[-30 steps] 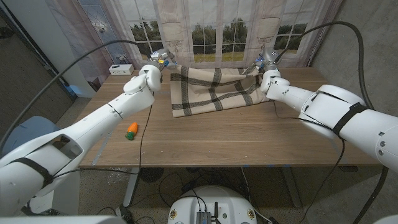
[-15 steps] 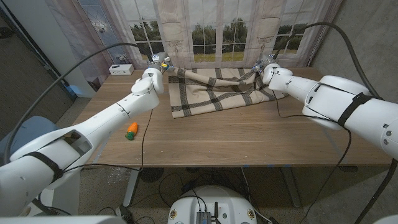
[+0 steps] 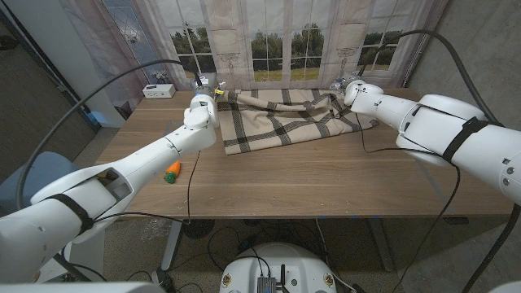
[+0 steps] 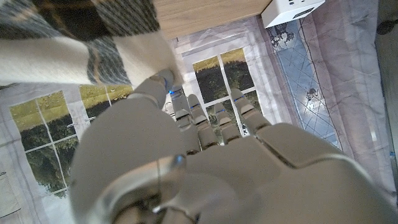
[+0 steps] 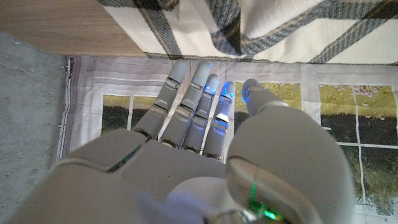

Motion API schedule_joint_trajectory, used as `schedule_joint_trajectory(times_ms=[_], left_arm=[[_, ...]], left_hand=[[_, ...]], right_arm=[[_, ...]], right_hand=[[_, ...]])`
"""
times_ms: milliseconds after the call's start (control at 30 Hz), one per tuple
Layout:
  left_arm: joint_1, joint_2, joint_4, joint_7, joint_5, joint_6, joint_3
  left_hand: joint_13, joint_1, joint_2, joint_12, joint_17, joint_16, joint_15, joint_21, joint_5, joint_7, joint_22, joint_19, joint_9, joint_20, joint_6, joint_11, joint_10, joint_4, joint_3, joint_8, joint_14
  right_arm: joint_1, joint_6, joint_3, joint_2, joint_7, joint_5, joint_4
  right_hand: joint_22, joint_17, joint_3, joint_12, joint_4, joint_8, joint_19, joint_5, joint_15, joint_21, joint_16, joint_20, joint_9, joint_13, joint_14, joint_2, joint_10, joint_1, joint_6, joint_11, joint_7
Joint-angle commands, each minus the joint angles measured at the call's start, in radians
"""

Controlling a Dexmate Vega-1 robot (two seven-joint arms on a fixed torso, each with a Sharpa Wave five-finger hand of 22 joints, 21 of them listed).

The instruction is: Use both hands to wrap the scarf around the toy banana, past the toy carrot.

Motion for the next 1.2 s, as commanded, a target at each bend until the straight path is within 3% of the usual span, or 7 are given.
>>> schedule_joint_trajectory(times_ms=[33,100,333,467,800,1067,1200], left_arm=[[-0.014,-0.096,0.094,0.076,0.04,0.17,0.056],[-0.009,-0.103,0.095,0.097,0.035,0.189,0.054],[0.037,-0.067,0.001,0.121,-0.023,0.181,0.019],[0.073,-0.022,-0.089,0.085,-0.089,0.127,-0.018],[0.149,0.065,-0.226,0.006,-0.248,-0.024,-0.104],[0.17,0.102,-0.274,-0.036,-0.286,-0.06,-0.11],[0.181,0.11,-0.287,-0.041,-0.295,-0.067,-0.112]], left_hand=[[0.002,-0.008,0.026,-0.009,0.0,-0.003,-0.053,0.001,-0.026,-0.033,0.005,-0.002,-0.032,0.014,-0.109,0.01,-0.032,-0.005,-0.014,-0.081,-0.002],[0.002,-0.013,0.026,-0.01,0.0,-0.003,-0.047,0.002,-0.033,-0.039,0.006,-0.002,-0.04,0.018,-0.138,0.009,-0.04,-0.006,-0.019,-0.1,-0.002],[0.002,-0.043,0.033,-0.007,0.005,0.008,-0.043,0.008,-0.047,-0.035,0.007,0.012,-0.053,0.023,-0.157,0.014,-0.043,0.012,-0.031,-0.117,0.025],[0.002,-0.113,0.033,-0.003,0.012,0.015,-0.049,0.01,-0.065,-0.03,0.008,0.013,-0.071,0.023,-0.179,0.021,-0.042,0.052,-0.055,-0.132,0.048],[0.0,-0.2,0.023,-0.011,0.014,0.008,-0.029,0.004,-0.082,-0.015,0.01,-0.007,-0.103,0.039,-0.26,0.05,-0.07,0.089,-0.08,-0.15,0.042],[-0.001,-0.217,0.019,-0.019,0.013,0.001,-0.023,0.001,-0.085,-0.012,0.01,-0.016,-0.115,0.044,-0.288,0.053,-0.095,0.091,-0.082,-0.151,0.024],[-0.001,-0.22,0.019,-0.02,0.013,0.001,-0.021,0.001,-0.085,-0.005,0.01,-0.018,-0.119,0.045,-0.293,0.055,-0.1,0.09,-0.081,-0.15,0.022]], right_arm=[[-0.038,-0.078,0.075,0.029,-0.3,0.042,0.011],[-0.032,-0.063,0.075,0.049,-0.301,0.034,0.057],[-0.07,-0.175,0.101,0.067,-0.49,-0.033,0.046],[-0.155,-0.365,0.133,-0.063,-0.472,-0.086,-0.264],[-0.275,-0.557,0.201,-0.197,-0.356,-0.185,-0.582],[-0.334,-0.664,0.269,-0.207,-0.315,-0.21,-0.678],[-0.334,-0.758,0.289,-0.187,-0.277,-0.207,-0.695]], right_hand=[[0.001,-0.025,-0.015,-0.03,0.026,0.006,-0.014,-0.002,-0.077,-0.006,-0.024,0.001,0.001,-0.013,-0.033,0.005,-0.027,-0.06,-0.029,0.0,0.004],[0.001,-0.031,-0.014,-0.034,0.025,0.007,-0.016,-0.001,-0.078,-0.007,-0.029,0.001,0.001,-0.015,-0.04,0.007,-0.031,-0.061,-0.031,0.0,0.006],[0.0,-0.082,0.044,-0.065,-0.055,0.015,-0.022,0.007,-0.084,-0.012,-0.064,-0.004,-0.001,-0.032,-0.076,0.021,-0.05,0.023,-0.036,-0.003,0.005],[-0.001,-0.098,0.056,-0.077,-0.069,0.015,-0.026,0.005,-0.086,-0.014,-0.076,-0.004,-0.002,-0.037,-0.098,0.02,-0.061,0.03,-0.041,-0.002,0.0],[-0.002,-0.124,0.067,-0.099,-0.081,0.011,-0.052,0.001,-0.083,-0.026,-0.085,0.009,-0.003,-0.045,-0.134,0.014,-0.086,0.02,-0.063,-0.001,-0.007],[-0.003,-0.147,0.061,-0.119,-0.079,0.007,-0.082,-0.004,-0.072,-0.043,-0.081,0.029,-0.004,-0.053,-0.164,-0.002,-0.102,-0.018,-0.096,-0.001,-0.012],[-0.003,-0.167,0.012,-0.156,-0.053,0.001,-0.129,-0.006,-0.036,-0.072,-0.079,0.051,-0.003,-0.065,-0.237,-0.039,-0.164,-0.12,-0.174,0.009,-0.005]])
